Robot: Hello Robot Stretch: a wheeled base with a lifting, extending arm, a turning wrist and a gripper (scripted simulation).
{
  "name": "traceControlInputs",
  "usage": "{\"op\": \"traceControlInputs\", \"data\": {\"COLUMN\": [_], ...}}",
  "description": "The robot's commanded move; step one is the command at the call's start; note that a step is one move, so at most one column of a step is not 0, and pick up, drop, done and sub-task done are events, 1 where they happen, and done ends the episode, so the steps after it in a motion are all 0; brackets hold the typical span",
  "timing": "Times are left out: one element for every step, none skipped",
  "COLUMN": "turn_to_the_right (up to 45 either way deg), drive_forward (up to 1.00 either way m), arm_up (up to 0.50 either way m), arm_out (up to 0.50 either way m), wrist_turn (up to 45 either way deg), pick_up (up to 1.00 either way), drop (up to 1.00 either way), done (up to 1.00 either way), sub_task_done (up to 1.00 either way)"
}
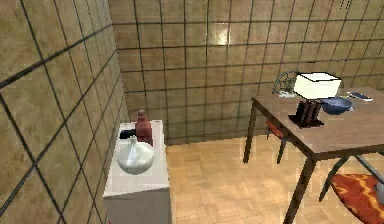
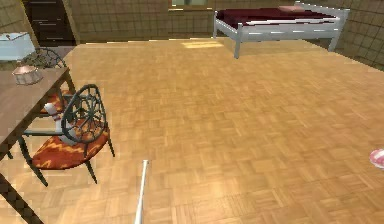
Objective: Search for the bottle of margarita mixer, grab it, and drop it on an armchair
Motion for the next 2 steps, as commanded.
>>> {"op": "traceControlInputs", "data": {"turn_to_the_right": [12.0,3.0], "drive_forward": [0.00,0.00], "arm_up": [0.00,0.00], "arm_out": [0.00,0.00], "wrist_turn": [0.0,0.0], "pick_up": [0.00,0.00], "drop": [0.00,0.00], "done": [0.00,0.00], "sub_task_done": [0.00,0.00]}}
